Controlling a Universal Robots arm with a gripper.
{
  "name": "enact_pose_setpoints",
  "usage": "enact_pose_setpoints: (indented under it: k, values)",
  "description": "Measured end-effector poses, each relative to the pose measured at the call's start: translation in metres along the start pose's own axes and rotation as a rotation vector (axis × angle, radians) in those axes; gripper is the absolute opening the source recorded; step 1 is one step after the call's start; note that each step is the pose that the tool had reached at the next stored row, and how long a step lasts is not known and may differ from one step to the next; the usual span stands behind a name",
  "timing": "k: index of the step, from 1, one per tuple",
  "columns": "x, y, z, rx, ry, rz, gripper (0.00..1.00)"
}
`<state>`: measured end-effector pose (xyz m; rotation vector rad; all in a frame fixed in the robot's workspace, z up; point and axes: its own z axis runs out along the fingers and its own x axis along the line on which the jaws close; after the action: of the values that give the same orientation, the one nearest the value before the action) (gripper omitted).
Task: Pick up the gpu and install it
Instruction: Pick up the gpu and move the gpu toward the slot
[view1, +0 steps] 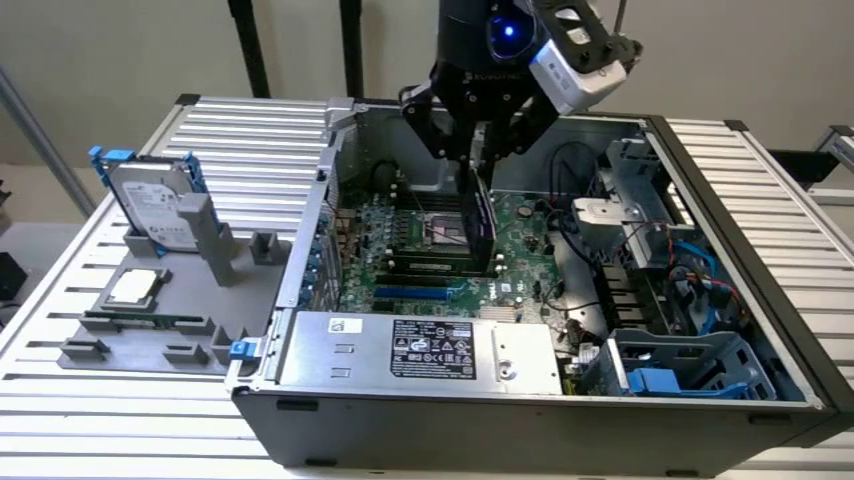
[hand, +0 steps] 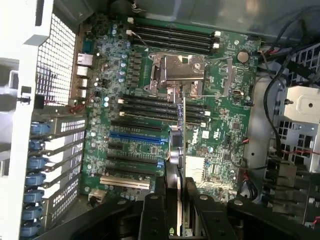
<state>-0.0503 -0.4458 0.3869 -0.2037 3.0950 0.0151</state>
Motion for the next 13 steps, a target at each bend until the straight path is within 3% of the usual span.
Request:
enact_pose_setpoints:
  k: [13]
  values:
    - [0.0002,-0.0001,0.0054,-0.0096,0.0017,-0.237,0.00]
